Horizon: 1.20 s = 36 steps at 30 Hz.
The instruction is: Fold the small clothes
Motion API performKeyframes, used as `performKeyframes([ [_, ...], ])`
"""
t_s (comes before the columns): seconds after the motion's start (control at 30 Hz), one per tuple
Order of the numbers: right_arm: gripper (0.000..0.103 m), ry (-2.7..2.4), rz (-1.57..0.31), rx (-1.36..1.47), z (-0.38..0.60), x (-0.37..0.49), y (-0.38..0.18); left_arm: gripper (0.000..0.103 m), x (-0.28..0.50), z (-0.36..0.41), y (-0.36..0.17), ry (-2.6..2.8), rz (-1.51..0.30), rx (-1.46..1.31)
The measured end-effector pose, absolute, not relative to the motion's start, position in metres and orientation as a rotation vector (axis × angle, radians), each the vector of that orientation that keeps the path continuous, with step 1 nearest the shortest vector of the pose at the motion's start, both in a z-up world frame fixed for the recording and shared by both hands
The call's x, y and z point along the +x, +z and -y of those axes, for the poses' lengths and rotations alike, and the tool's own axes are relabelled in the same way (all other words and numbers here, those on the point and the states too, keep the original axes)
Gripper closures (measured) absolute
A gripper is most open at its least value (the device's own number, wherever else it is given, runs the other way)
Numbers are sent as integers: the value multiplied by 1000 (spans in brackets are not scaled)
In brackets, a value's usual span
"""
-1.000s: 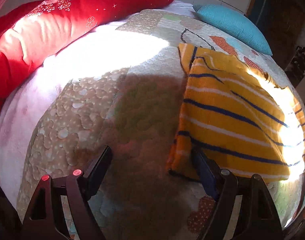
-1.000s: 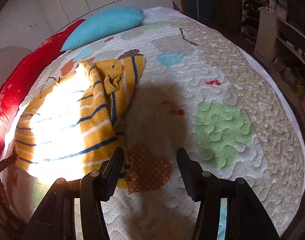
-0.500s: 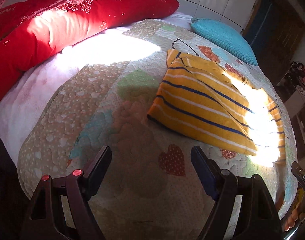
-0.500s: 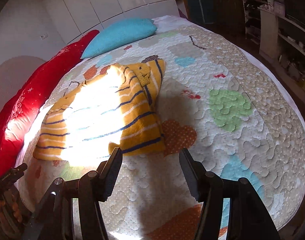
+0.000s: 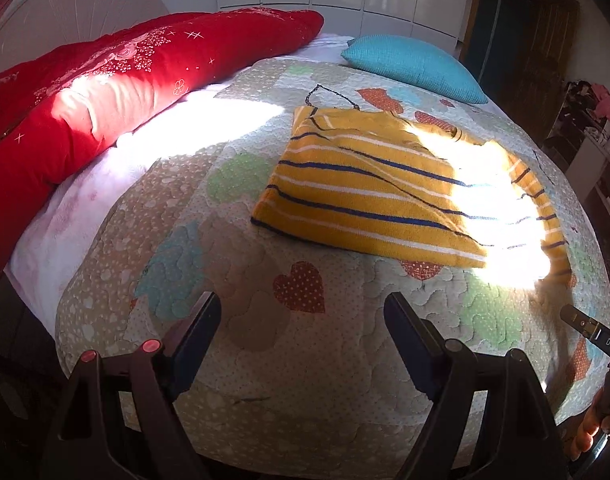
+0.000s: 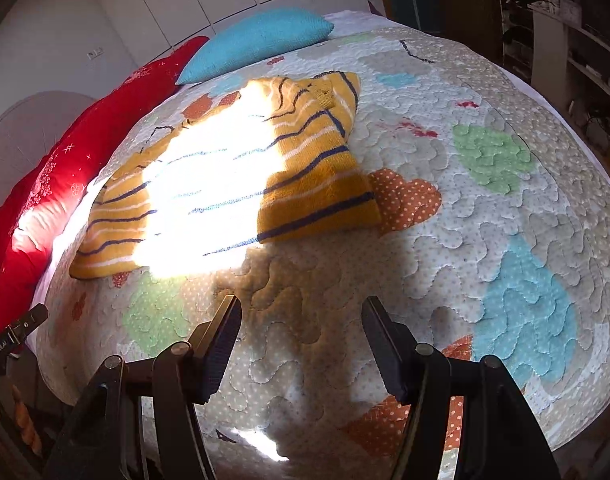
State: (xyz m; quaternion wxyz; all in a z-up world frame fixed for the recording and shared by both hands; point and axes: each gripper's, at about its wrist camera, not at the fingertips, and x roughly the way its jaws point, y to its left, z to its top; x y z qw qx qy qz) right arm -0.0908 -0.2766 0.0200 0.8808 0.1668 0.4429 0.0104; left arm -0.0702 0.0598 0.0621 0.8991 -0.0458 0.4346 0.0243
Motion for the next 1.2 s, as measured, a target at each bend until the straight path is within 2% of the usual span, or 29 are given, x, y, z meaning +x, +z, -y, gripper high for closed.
performKeyframes([
  [1.1, 30, 40, -855, 289, 274, -92, 4, 20, -41, -54, 20, 52, -1019, -148],
  [1.2, 26, 44, -846, 283, 273, -93, 2, 17, -36, -50, 17, 55, -1016, -135],
])
